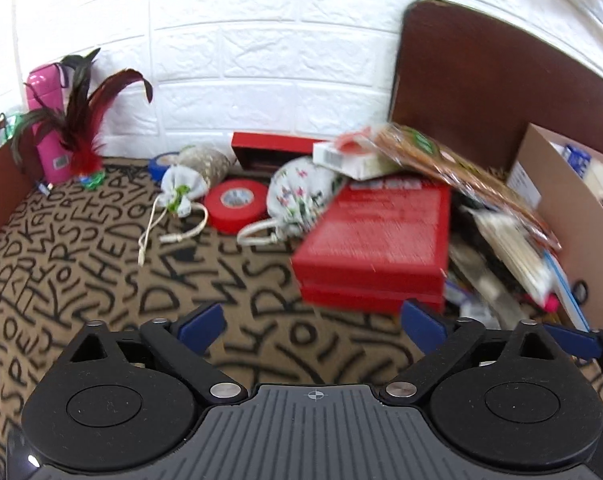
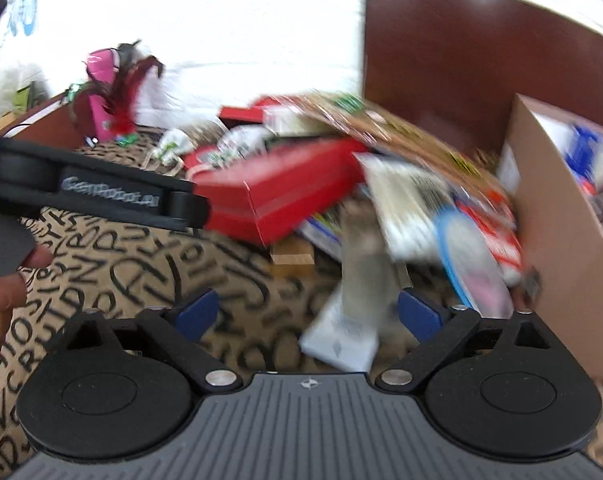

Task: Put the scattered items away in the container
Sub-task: 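Reach the left gripper to the red gift box and grasp it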

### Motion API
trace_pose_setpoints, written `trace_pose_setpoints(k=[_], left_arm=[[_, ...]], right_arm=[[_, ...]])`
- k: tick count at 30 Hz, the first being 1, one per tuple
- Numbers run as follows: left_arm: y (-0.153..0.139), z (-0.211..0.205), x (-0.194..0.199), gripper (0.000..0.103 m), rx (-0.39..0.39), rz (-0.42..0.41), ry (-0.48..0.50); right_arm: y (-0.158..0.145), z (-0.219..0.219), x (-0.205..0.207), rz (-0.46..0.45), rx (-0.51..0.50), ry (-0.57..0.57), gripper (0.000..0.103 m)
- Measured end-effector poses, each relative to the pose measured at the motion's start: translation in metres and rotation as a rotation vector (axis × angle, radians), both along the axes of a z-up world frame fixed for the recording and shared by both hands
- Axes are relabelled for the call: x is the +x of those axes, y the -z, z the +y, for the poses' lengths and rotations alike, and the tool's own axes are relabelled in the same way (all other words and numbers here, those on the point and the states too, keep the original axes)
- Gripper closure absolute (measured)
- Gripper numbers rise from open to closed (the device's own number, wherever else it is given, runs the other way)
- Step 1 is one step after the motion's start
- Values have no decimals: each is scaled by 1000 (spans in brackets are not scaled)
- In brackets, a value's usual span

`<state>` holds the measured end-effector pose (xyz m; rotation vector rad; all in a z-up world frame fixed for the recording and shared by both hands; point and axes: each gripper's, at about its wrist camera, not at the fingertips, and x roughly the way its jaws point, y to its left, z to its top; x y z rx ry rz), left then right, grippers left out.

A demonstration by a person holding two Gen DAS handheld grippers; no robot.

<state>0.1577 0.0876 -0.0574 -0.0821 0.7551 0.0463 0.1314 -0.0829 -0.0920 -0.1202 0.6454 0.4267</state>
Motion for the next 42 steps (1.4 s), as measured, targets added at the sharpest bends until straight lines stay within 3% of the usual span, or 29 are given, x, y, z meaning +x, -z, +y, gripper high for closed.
trace_pose_setpoints(k=[3,6,8,11,15,17,21,22,25,32,35,42], left_arm=[[-2,13,13,10,-33,5,15],[-4,25,20,8,-64,-32,10],[-2,29,32,8,-67,-37,9],[6,34,54,9,-119,6,55],[20,42,73,1,-208,8,73],[26,47,80,1,-282,16,96],[42,53,87,4,-516,100,175],[45,51,85,4,-531,111,185],[42,39,71,4,-485,102,215],[47,7,16,6,-438,212,265],[48,-4,-20,5,-398,222,280],[43,-26,-98,5,-371,293,356]], right_arm=[[-4,10,8,-25,8,-28,26],[-14,11,10,-70,60,-47,26],[-15,18,18,-105,24,-68,26],[-7,28,39,-95,-18,-96,26],[2,31,56,-49,10,-154,25],[3,34,56,-61,0,-173,23],[5,37,56,-63,-15,-190,23],[5,37,55,-59,-15,-190,23],[-1,33,48,-58,7,-201,23],[-4,19,13,-26,-26,-190,24],[-1,11,-20,-11,-52,-207,24],[-3,-27,-105,100,28,-162,22]])
